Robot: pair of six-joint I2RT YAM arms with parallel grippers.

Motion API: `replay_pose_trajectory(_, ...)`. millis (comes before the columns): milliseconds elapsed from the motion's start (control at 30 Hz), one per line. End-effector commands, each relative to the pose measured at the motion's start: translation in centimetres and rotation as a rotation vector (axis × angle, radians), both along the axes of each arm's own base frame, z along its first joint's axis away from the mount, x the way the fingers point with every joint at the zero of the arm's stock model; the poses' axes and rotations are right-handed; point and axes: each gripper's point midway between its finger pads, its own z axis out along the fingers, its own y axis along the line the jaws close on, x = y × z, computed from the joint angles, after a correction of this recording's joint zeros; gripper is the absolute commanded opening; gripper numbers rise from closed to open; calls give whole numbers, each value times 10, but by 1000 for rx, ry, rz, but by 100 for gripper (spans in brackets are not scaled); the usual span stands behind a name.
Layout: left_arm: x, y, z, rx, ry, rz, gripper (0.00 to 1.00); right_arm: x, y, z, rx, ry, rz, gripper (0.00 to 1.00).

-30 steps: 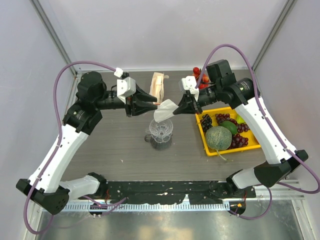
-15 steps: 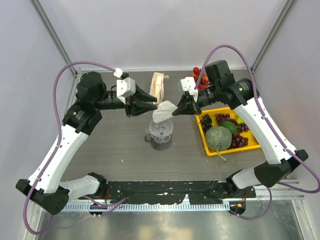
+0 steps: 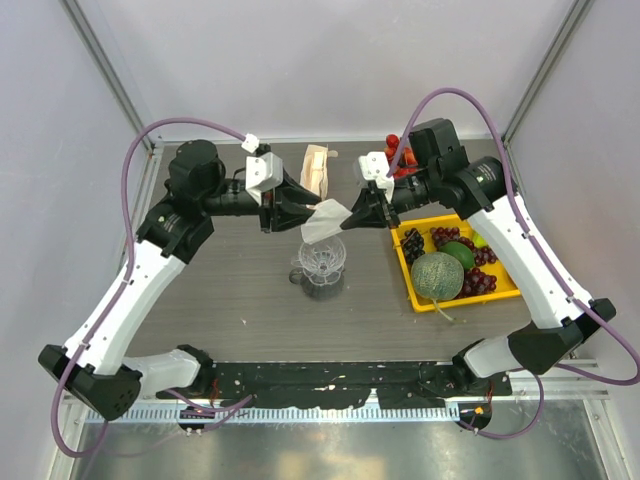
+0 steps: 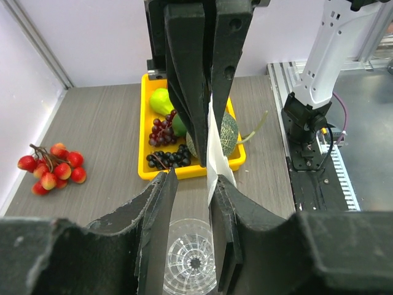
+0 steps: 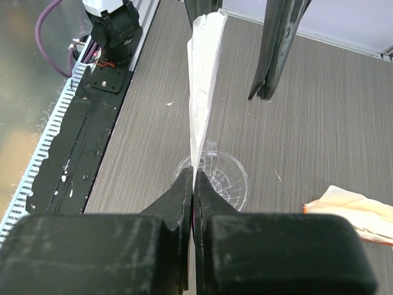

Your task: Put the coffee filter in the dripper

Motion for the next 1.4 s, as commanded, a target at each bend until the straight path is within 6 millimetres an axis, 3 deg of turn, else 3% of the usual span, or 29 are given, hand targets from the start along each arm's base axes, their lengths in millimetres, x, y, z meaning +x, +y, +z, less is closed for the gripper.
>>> replay_pose_trajectory(0, 1, -6, 11, -16, -30, -30, 37, 0, 8, 29, 68, -62, 21, 5)
replay_pose_trajectory(300, 10, -18, 6, -17, 1, -38, 32, 3, 11, 27, 63, -68, 25, 5)
replay_pose_trajectory(367, 11, -20, 8, -25, 1, -44, 21, 4, 11, 26, 58, -68, 19, 9)
replay_pose_trajectory(433, 11, -20, 11, -35, 13, -38, 2, 7, 9, 25, 46, -70, 1, 17)
replay_pose_trajectory(467, 12, -18, 11, -38, 18, -30, 0, 7, 8, 24, 38, -68, -7, 22)
replay_pose_trajectory(500, 12, -17, 12, -44, 19, -21, 0, 8, 5, 21, 19, -71, -18, 32)
replay_pose_trajectory(633, 18, -5, 15, -62, 38, 38, 0, 14, -9, 10, -49, -78, -62, 40)
replay_pose_trajectory(800, 13, -2, 17, -50, 94, 14, 0, 22, -15, 9, -65, -141, -77, 33)
replay_pose_trajectory(867, 13, -2, 16, -35, 109, 9, 0, 26, -15, 12, -60, -158, -86, 35)
replay_pose_trajectory(1000, 15, -2, 8, 1, 99, 15, 0, 28, -11, 26, -30, -161, -94, 43)
replay_pose_trajectory(1200, 12, -5, 0, 38, 72, 7, 0, 26, -3, 52, 51, -143, -95, 36)
replay_pose_trajectory(1367, 17, -7, -5, 66, 69, 20, 0, 27, -1, 63, 78, -138, -110, 38)
